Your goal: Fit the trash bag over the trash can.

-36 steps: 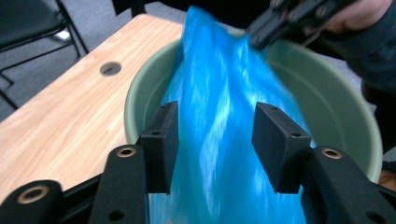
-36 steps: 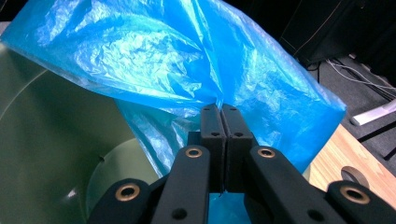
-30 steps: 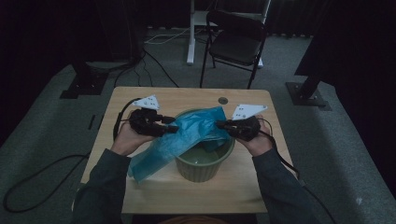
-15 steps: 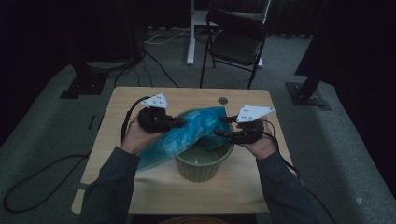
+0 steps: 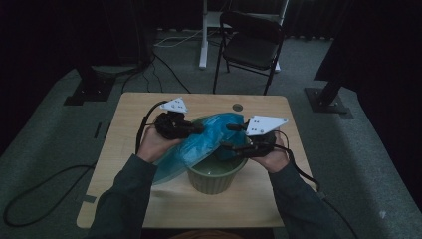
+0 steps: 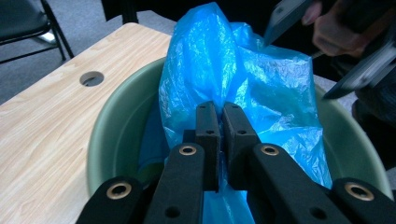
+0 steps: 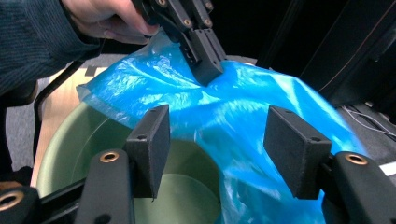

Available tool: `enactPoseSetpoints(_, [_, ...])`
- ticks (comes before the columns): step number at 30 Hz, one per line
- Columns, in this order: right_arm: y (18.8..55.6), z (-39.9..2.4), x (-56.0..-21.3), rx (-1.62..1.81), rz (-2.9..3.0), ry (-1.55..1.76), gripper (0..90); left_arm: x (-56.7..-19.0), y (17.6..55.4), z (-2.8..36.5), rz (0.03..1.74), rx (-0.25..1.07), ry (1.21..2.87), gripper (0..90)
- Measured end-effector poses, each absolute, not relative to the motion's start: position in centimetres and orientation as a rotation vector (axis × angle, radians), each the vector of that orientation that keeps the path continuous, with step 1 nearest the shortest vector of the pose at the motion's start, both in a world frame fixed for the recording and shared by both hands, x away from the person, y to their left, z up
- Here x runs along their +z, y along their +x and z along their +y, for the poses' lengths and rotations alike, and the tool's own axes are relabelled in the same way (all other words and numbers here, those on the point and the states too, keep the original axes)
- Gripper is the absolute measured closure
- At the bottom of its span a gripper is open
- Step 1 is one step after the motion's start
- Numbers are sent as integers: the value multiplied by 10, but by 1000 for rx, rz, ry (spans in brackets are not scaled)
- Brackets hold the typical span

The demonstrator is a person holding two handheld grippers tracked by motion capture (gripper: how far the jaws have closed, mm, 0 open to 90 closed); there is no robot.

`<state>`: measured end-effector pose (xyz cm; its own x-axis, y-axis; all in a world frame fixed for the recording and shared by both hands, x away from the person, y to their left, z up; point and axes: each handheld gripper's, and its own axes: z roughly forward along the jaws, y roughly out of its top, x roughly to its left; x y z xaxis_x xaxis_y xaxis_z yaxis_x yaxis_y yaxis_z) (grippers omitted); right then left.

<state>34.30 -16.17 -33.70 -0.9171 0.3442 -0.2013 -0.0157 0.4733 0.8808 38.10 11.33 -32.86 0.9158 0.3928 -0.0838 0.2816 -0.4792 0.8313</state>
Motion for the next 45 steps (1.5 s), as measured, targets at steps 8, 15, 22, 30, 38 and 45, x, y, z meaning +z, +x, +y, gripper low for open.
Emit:
enactPoseSetpoints(8, [352, -154, -346, 1383, 2470, 294, 881, -320, 375, 133, 499, 182, 2064, 738])
enactPoseSetpoints(15, [357, -170, -341, 1444, 2444, 352, 886, -316, 365, 162, 503, 209, 2036, 694])
enactPoseSetpoints(22, [361, -179, -337, 1500, 2426, 389, 886, -325, 356, 172, 421, 160, 2078, 580])
enactPoseSetpoints(30, [362, -182, -335, 1514, 2430, 397, 885, -328, 354, 166, 401, 213, 2112, 452])
enactPoseSetpoints(38, [364, -178, -342, 1526, 2465, 425, 885, -329, 356, 155, 358, 172, 2152, 815])
enactPoseSetpoints(45, [362, -161, -355, 1410, 2621, 354, 886, -323, 350, 160, 277, 108, 2103, 872])
